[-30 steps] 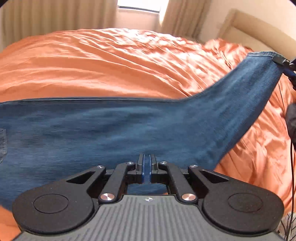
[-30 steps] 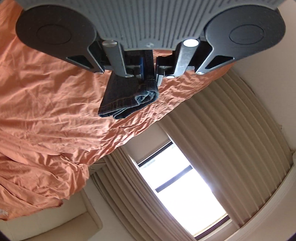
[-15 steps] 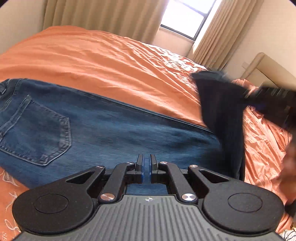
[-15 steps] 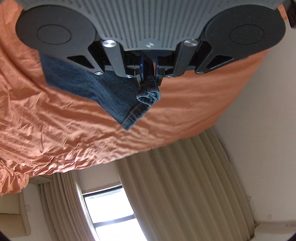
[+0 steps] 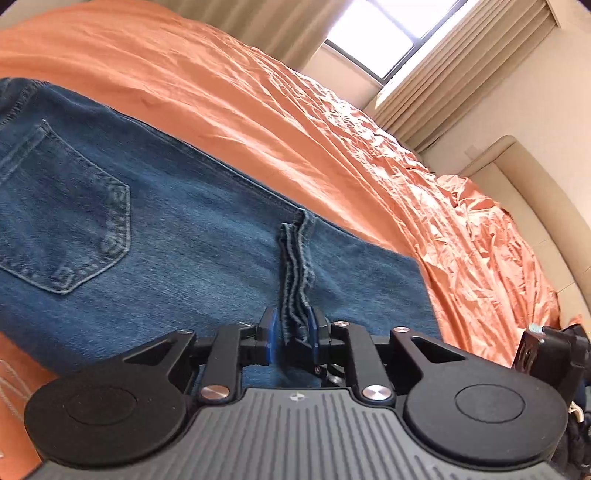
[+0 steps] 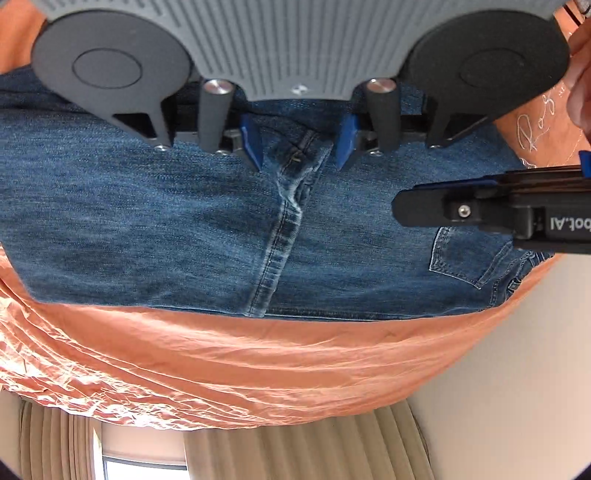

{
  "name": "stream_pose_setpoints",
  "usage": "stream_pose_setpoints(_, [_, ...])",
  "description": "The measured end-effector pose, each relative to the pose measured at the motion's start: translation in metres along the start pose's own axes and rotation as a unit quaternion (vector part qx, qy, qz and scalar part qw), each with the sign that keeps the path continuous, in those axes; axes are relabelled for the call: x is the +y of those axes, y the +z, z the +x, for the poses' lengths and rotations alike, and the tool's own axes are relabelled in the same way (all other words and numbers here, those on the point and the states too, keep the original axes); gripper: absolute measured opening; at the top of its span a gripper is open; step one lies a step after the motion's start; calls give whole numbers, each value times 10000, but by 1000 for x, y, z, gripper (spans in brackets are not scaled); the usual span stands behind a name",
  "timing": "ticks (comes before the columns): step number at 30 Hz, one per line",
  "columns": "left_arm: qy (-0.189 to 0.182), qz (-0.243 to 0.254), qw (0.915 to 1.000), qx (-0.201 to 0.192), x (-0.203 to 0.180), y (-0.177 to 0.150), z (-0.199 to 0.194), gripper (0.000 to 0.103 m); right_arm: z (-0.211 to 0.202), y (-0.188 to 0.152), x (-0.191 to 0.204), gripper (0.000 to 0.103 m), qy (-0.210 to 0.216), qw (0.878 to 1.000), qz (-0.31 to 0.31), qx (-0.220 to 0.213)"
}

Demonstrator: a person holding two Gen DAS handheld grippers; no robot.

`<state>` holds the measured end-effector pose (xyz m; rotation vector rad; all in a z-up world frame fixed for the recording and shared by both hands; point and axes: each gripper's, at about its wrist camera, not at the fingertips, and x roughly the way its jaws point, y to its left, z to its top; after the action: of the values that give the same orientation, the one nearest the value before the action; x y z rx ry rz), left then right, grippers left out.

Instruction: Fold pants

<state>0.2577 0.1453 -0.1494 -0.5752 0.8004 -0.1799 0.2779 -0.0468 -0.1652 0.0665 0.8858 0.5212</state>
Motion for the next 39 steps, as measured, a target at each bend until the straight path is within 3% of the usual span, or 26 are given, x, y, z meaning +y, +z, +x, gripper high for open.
stream_pose_setpoints(6, [-458,-304,9984,111,6,16,35,37,-38,12,-40,49,-185,9993,190,-271])
stream_pose_setpoints(14, [-1057,-1537,9801,682,51,34,106,37,-61,23,-121,50,-889,9947,131,-501])
stream_pose_setpoints(17, [-1267,-1784,9725,797,61,39,123,35,-56,22,-151,50,-897,9949,276,-377])
stream_pose_setpoints(21, [-1328,-1810,9729,545,60,51,130,30,-45,13,-176,49,-739,9953,613,-142])
stream_pose_setpoints(25, [-1448,-1565,9765,311,52,66,129,30,-34,0,-176,49,-691,9967,427,-35])
stream_pose_setpoints(26, [-1355,-1374,9806,330,46,69,130,29,-34,-2,-176,49,-682,9968,404,-54])
stream_pose_setpoints(29, [-802,-584,9949,184,23,71,127,12,-34,-2,-179,49,-614,9971,447,-62])
stream_pose_setpoints(32, [-613,86,9980,-123,-2,65,106,9,-40,2,-181,48,-532,9972,505,-109])
stream_pose_setpoints(35, [-220,609,9974,-331,-22,60,87,9,-55,16,-189,37,-429,9967,564,-406])
stream_pose_setpoints(39, [141,617,9978,-179,-12,59,100,9,-48,52,-210,22,-729,9933,553,-705])
